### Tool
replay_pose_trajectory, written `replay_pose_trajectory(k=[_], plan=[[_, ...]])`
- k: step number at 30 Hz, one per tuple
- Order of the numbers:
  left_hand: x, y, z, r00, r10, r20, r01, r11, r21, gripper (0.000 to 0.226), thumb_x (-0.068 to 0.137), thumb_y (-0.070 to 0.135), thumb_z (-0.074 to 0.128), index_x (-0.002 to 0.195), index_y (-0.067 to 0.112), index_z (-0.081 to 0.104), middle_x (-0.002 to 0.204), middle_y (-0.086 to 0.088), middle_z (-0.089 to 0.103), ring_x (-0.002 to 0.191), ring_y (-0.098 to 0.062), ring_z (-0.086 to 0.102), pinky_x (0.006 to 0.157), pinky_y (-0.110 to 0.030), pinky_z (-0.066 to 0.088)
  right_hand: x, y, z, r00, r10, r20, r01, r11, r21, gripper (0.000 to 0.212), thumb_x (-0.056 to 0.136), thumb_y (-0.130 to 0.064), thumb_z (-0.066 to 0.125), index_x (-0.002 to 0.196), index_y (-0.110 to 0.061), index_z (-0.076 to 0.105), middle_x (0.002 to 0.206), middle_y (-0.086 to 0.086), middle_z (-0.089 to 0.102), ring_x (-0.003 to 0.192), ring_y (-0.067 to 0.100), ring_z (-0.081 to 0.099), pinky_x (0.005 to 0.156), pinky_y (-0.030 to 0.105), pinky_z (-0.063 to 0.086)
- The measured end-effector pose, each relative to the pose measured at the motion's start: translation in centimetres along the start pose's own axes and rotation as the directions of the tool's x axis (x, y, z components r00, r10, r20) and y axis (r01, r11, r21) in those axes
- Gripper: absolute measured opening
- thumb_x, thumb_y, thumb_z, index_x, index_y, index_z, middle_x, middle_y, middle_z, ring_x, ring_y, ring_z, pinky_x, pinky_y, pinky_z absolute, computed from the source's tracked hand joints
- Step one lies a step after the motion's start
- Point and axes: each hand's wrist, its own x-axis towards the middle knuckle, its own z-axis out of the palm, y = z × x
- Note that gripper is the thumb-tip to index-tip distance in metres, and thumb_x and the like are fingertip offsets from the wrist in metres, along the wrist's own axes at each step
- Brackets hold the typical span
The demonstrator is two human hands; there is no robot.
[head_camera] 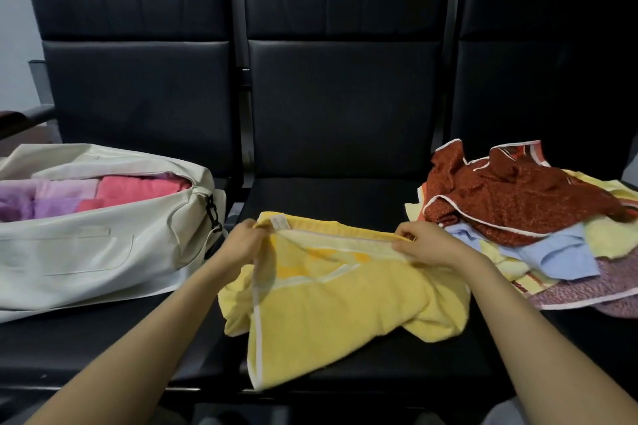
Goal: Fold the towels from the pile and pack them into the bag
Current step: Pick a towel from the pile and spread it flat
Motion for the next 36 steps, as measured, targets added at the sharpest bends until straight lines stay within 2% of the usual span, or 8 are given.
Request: replay_pose_trajectory(k=[2,4,10,13,17,26,33,36], plan=[[0.9,1.1,-0.7,0.999,-0.046,-0.025,0.037,0.959,-0.282,0.019,0.099,0.017,0.047,0.106,0.003,0.058,0.087,-0.013,0.058,0.076,-0.024,0.056,0.070,-0.035,0.046,0.5,0.0,-0.6,1.000,0.014,-0.004,-0.014,0.997,0.071,0.017,0.093,-0.023,0.059,0.077,-0.018,0.059,0.068,-0.005,0.051,0.068,0.013,0.048,0.061,0.027,0.034],[2.2,2.2,-1.4,0.993,-0.033,-0.109,-0.004,0.946,-0.326,0.021,0.099,0.018,0.048,0.111,0.004,0.057,0.097,-0.013,0.060,0.082,-0.024,0.059,0.071,-0.034,0.048,1.1,0.0,-1.1,0.999,0.050,-0.022,-0.045,0.981,0.190,0.015,0.094,-0.022,0.060,0.081,-0.015,0.063,0.068,-0.005,0.052,0.065,0.009,0.048,0.061,0.024,0.035],[7.4,1.8,-1.9,0.978,0.105,-0.182,-0.082,0.988,0.129,0.016,0.097,0.023,0.052,0.096,0.008,0.058,0.090,-0.010,0.059,0.085,-0.027,0.055,0.072,-0.034,0.039,4.3,1.1,0.5,0.981,0.162,-0.105,-0.128,0.953,0.274,0.010,0.091,-0.019,0.063,0.081,-0.016,0.064,0.081,0.000,0.061,0.080,0.017,0.056,0.072,0.030,0.041],[8.9,-0.2,-0.5,0.970,0.156,-0.188,-0.080,0.930,0.360,0.018,0.098,0.019,0.046,0.087,0.005,0.049,0.083,-0.011,0.054,0.088,-0.031,0.051,0.067,-0.034,0.032,5.1,1.2,2.6,0.974,0.183,-0.135,-0.156,0.969,0.191,0.005,0.092,-0.017,0.059,0.088,-0.014,0.060,0.090,0.003,0.060,0.084,0.018,0.055,0.065,0.027,0.039],[9.9,-1.6,1.5,0.963,0.251,-0.099,-0.142,0.784,0.605,0.010,0.098,0.016,0.044,0.095,0.007,0.045,0.108,-0.019,0.054,0.099,-0.038,0.053,0.071,-0.038,0.037,5.5,1.4,3.7,0.960,0.190,-0.207,-0.176,0.981,0.084,0.002,0.091,-0.017,0.058,0.091,-0.017,0.056,0.102,0.005,0.050,0.084,0.018,0.048,0.065,0.027,0.036],[10.8,-0.9,2.3,0.935,0.286,-0.211,-0.163,0.873,0.460,0.019,0.100,0.025,0.041,0.089,0.011,0.037,0.108,-0.016,0.052,0.095,-0.037,0.051,0.069,-0.040,0.038,5.8,1.2,3.8,0.935,0.288,-0.209,-0.289,0.957,0.025,0.016,0.092,-0.023,0.053,0.089,-0.010,0.046,0.105,0.008,0.046,0.087,0.023,0.045,0.071,0.029,0.033],[12.7,-1.4,2.7,0.977,0.183,-0.108,-0.087,0.806,0.586,0.029,0.096,0.022,0.052,0.117,0.003,0.042,0.122,-0.018,0.047,0.107,-0.038,0.051,0.076,-0.040,0.038,6.2,1.6,4.1,0.961,0.249,-0.119,-0.258,0.964,-0.067,0.042,0.095,-0.016,0.053,0.135,-0.011,0.042,0.134,0.009,0.040,0.121,0.026,0.048,0.095,0.033,0.043],[13.1,-1.4,2.4,0.987,0.154,-0.035,-0.100,0.783,0.614,0.041,0.095,0.024,0.054,0.130,0.006,0.042,0.128,-0.018,0.045,0.112,-0.037,0.049,0.082,-0.039,0.039,6.1,1.8,3.4,0.968,0.251,-0.028,-0.253,0.963,-0.093,0.040,0.095,-0.017,0.055,0.133,-0.014,0.045,0.129,0.008,0.043,0.111,0.023,0.053,0.084,0.027,0.045]])
